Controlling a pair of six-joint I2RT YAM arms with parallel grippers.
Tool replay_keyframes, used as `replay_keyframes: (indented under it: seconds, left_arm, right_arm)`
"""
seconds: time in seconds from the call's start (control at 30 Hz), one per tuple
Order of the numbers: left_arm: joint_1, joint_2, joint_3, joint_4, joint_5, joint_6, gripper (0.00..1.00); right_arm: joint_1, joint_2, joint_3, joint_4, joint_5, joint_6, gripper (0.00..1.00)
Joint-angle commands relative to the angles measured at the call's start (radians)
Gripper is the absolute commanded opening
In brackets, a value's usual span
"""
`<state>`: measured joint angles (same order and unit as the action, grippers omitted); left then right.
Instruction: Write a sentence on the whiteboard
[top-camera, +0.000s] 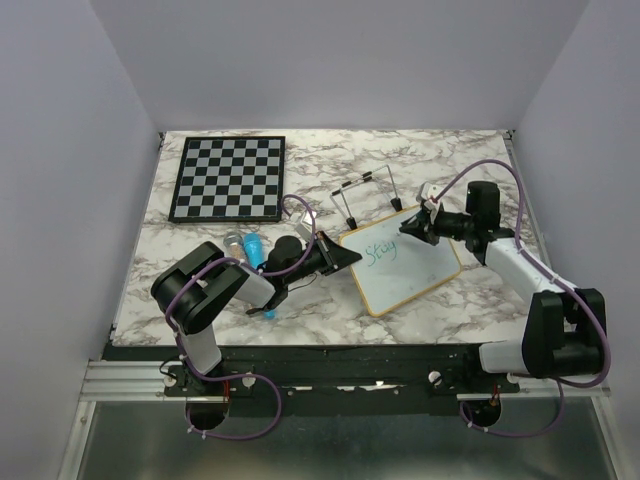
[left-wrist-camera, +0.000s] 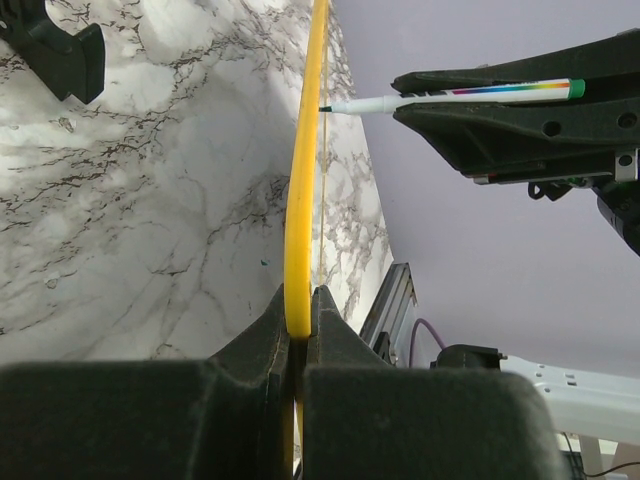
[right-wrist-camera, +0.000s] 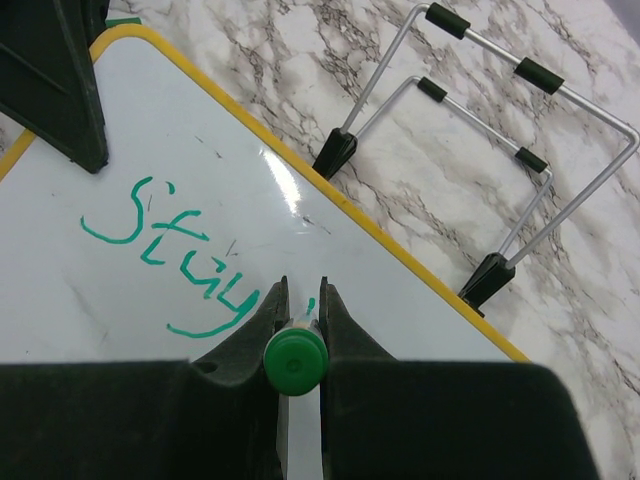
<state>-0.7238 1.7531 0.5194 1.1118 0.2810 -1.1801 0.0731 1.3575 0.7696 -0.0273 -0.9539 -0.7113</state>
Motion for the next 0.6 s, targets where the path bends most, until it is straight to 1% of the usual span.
replay_keyframes:
  seconds: [0.0,0.33,0.47,0.57]
  left_arm:
    - [-0.008,0.002,0.019,0.051,0.026,0.023,0.0]
    - [-0.006,0.006,0.019,0.059,0.027,0.023,0.0]
    - [-0.008,0.008,0.017,0.062,0.029,0.027,0.0]
    - [-0.006,0.008,0.016,0.062,0.027,0.025,0.0]
  right_arm:
    - [0.005,-0.021,-0.01,-0.108,0.027,-0.063,0.01]
    - [0.005,-0.067,-0.052,-0.191,0.024,-0.108,0.01]
    - [0.004,-0.071,-0.039,-0.189,0.021,-0.088,0.0]
    - [0.004,-0.061,-0.013,-0.155,0.041,-0.047,0.01]
